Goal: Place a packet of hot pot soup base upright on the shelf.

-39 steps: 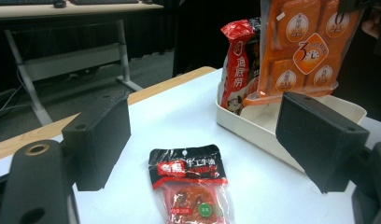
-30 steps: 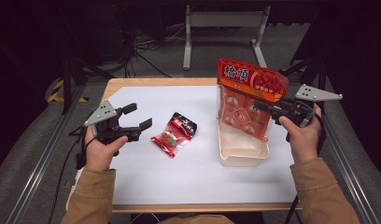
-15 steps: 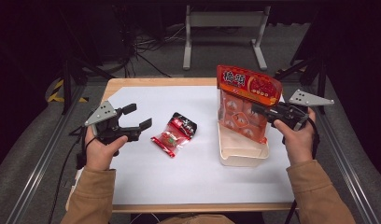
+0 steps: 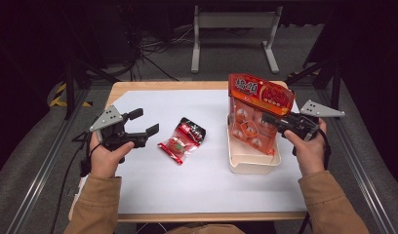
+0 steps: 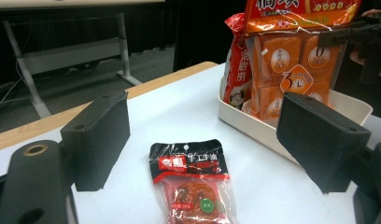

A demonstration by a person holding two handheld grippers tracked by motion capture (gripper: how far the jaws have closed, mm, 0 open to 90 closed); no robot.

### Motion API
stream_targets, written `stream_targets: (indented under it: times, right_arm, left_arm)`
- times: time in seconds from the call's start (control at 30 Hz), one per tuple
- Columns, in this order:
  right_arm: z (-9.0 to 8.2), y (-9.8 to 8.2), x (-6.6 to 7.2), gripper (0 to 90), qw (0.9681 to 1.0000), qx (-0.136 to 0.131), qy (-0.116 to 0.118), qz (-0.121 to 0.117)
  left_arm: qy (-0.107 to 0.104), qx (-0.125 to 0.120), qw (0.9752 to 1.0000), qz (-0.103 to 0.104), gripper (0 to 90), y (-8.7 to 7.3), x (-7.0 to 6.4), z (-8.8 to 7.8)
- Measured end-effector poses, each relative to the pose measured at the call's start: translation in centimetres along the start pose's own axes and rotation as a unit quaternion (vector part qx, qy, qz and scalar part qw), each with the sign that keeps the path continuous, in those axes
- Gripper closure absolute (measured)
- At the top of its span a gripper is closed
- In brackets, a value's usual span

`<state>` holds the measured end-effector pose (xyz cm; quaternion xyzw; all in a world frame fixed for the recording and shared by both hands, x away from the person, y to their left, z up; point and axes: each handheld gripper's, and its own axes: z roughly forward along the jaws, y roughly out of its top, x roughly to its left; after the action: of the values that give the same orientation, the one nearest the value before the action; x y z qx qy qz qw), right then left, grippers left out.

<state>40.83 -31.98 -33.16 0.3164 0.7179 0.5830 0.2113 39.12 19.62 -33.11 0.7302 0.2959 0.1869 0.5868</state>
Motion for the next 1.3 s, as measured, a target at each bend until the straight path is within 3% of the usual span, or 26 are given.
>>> stream_targets:
  times: [0.1, 0.2, 0.4, 0.73, 1.07, 1.2, 1.3]
  right_arm:
    - [0.1, -0.5, 0.0, 70.4, 1.0, 0.004, 0.001, -0.001]
    - [0.9, -1.4, 0.2, 70.3, 0.9994, 0.031, 0.0, -0.016]
    - [0.6, -2.0, 0.5, 70.0, 0.9995, 0.02, -0.004, -0.022]
    - [-0.1, -2.9, 0.7, 70.1, 0.9984, 0.045, -0.017, -0.03]
    - [-0.6, -3.2, 0.8, 69.8, 0.9988, 0.039, -0.022, -0.019]
    - [-0.4, -3.2, 0.9, 64.1, 0.9985, 0.044, -0.028, -0.018]
    - [-0.7, -3.1, 1.0, 56.5, 0.9988, 0.032, -0.034, -0.01]
  left_arm:
    - [0.0, 0.0, 1.0, -0.001, 18.3, -0.1, 0.0, 0.0]
    - [0.0, 0.002, 1.0, -0.002, 18.3, -0.1, 0.1, 0.0]
    - [0.002, 0.002, 1.0, -0.005, 18.3, -0.2, 0.2, 0.0]
    - [0.0, 0.005, 1.0, -0.007, 18.1, -0.3, 0.3, 0.3]
    - [-0.005, 0.016, 0.9998, -0.014, 17.0, -0.5, 0.5, 0.8]
    - [-0.007, 0.024, 0.9996, -0.016, 13.6, -0.7, 0.6, 1.4]
    - [-0.005, 0.029, 0.9994, -0.016, 11.8, -0.8, 0.7, 1.8]
